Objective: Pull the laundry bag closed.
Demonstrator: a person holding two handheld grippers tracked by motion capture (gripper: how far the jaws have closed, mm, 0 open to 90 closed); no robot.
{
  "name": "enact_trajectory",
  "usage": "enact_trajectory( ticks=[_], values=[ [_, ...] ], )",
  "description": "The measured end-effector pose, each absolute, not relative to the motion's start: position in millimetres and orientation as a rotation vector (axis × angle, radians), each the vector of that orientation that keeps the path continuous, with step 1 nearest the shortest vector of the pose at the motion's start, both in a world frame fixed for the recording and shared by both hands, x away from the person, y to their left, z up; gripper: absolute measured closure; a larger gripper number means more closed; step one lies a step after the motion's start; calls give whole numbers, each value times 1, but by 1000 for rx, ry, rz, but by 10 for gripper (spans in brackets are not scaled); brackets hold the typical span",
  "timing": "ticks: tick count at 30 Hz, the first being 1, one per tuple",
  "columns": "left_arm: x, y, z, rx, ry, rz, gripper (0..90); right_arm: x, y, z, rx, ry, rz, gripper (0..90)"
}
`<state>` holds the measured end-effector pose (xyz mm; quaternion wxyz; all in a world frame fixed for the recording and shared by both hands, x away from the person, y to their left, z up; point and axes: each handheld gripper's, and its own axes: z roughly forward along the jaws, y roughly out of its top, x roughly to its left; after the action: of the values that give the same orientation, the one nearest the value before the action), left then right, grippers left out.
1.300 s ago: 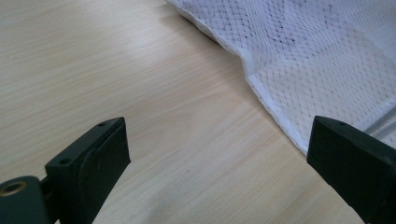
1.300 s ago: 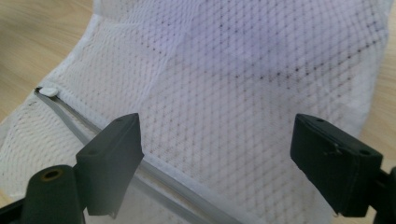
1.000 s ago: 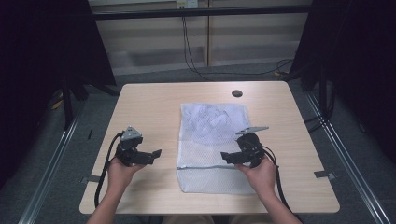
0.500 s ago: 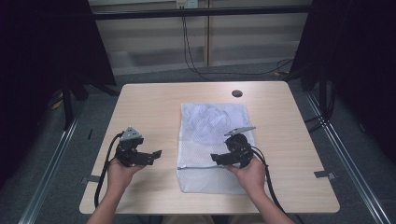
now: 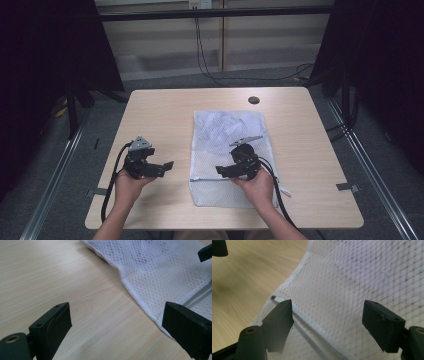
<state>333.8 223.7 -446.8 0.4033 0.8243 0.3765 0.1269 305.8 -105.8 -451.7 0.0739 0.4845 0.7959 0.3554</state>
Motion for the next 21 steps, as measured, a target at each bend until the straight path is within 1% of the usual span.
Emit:
enact_trajectory(
  ticks=[9, 19, 21],
  values=[
    [333, 224, -446, 2087, 944, 324, 92, 307, -92, -456, 1437, 2430, 1088, 310],
    [334, 224, -445, 2075, 935, 313, 100, 309, -78, -461, 1431, 2455, 1123, 348],
    [333, 224, -445, 2072, 940, 317, 100, 309, -76, -462, 1424, 2468, 1124, 371]
  ],
)
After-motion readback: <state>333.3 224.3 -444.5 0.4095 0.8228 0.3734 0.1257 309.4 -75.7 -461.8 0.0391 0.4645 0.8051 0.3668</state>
